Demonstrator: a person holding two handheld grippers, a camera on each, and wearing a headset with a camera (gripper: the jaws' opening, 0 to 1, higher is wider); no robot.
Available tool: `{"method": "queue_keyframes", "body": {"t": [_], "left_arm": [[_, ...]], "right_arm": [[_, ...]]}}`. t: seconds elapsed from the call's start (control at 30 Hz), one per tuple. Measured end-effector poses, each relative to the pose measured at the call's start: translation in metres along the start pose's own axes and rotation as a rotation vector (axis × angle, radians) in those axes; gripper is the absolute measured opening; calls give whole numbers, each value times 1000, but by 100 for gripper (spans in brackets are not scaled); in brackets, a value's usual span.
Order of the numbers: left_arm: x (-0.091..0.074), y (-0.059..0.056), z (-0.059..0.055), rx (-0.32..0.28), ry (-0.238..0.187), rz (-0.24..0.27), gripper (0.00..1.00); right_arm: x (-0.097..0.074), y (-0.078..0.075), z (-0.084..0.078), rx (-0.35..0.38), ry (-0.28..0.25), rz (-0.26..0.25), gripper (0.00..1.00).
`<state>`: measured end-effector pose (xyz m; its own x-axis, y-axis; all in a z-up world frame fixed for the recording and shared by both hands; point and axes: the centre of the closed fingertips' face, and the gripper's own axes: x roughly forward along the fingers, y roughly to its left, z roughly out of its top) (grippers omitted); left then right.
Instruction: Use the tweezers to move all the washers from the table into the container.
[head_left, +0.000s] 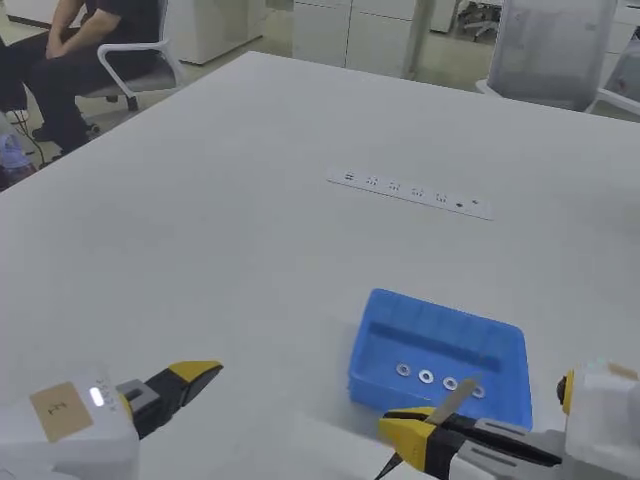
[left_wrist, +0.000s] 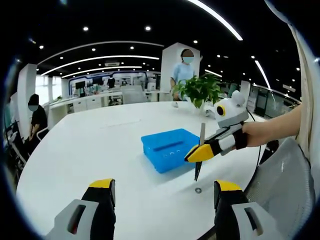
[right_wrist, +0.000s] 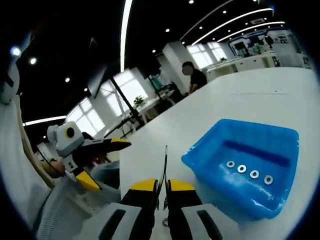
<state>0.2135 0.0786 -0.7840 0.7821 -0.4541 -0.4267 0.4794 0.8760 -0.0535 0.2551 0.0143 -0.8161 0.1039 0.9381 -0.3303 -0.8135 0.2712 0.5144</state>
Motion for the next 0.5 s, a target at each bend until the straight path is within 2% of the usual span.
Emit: {"method": "queue_keyframes", "body": {"t": [0.27,0.5], "left_arm": [[0,1,-2,3,5,3,82],[1,0,-3,8,13,0,81]], "right_arm": [[1,0,-20,3,56,-5,4],[3,-3,-24,3,64,-4,4]]}}
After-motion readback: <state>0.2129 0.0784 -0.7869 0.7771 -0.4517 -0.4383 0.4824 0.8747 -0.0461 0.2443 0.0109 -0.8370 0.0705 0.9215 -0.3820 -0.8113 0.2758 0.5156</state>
